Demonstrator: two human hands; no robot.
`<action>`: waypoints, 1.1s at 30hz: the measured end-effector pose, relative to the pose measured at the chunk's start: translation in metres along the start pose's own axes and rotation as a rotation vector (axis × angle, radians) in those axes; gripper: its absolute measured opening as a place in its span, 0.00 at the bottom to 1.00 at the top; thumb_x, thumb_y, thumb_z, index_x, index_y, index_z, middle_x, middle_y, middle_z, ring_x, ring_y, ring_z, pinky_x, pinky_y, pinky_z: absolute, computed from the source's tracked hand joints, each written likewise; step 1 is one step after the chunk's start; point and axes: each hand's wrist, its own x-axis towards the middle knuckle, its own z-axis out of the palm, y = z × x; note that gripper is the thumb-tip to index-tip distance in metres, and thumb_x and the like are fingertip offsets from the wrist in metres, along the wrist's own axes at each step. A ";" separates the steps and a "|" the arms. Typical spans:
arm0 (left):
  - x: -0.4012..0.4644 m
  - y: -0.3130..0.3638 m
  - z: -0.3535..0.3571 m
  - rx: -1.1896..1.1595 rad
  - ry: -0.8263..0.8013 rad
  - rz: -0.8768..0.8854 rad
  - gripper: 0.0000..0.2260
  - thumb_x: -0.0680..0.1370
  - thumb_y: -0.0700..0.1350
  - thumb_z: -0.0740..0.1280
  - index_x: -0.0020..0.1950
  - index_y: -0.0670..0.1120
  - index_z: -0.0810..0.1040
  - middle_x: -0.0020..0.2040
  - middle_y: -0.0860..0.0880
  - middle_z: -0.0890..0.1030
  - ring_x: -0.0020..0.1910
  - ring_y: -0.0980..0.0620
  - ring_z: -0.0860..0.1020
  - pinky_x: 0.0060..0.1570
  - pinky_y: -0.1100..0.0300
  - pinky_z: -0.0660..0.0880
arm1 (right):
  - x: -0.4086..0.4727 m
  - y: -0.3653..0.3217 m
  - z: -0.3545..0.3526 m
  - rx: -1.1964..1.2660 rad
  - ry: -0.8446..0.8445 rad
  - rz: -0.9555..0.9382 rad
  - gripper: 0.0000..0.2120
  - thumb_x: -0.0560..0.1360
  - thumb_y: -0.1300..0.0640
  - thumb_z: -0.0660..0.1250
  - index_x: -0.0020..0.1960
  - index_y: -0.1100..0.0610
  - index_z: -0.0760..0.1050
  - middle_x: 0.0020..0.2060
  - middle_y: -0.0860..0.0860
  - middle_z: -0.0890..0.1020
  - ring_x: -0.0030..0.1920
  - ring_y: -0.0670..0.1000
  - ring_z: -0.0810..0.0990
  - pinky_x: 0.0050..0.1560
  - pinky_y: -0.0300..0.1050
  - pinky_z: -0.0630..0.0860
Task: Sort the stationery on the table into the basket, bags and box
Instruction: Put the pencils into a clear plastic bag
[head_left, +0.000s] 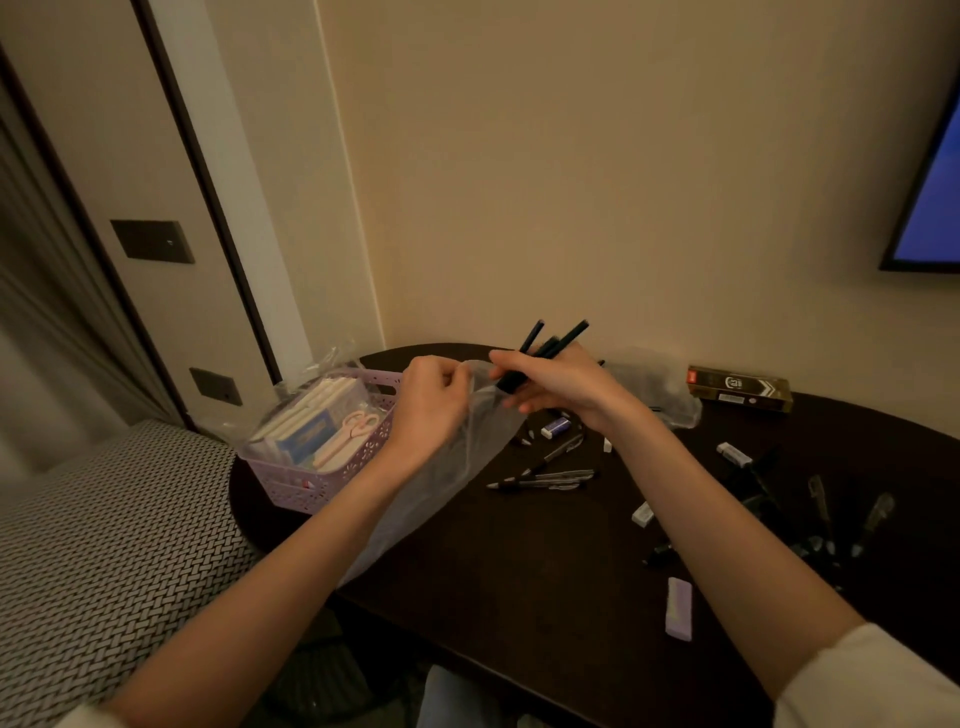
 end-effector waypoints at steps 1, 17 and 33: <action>0.001 -0.001 -0.001 -0.013 0.009 -0.006 0.18 0.81 0.40 0.61 0.31 0.45 0.76 0.23 0.51 0.71 0.21 0.59 0.69 0.25 0.66 0.65 | 0.000 -0.001 0.000 -0.012 -0.019 0.003 0.14 0.74 0.50 0.70 0.52 0.61 0.81 0.44 0.55 0.85 0.39 0.50 0.85 0.35 0.36 0.78; -0.021 -0.001 0.045 -0.088 -0.103 -0.109 0.18 0.82 0.43 0.61 0.38 0.34 0.80 0.27 0.45 0.74 0.25 0.53 0.71 0.26 0.66 0.68 | -0.023 0.048 -0.066 -0.322 0.256 0.141 0.09 0.79 0.59 0.63 0.57 0.61 0.77 0.48 0.56 0.82 0.48 0.52 0.82 0.46 0.43 0.81; -0.049 0.000 0.094 -0.059 -0.230 -0.061 0.11 0.82 0.43 0.61 0.51 0.44 0.83 0.27 0.52 0.75 0.25 0.59 0.72 0.29 0.64 0.71 | -0.070 0.158 -0.139 -1.248 -0.209 0.251 0.14 0.73 0.61 0.70 0.56 0.51 0.76 0.59 0.51 0.71 0.59 0.51 0.71 0.56 0.43 0.73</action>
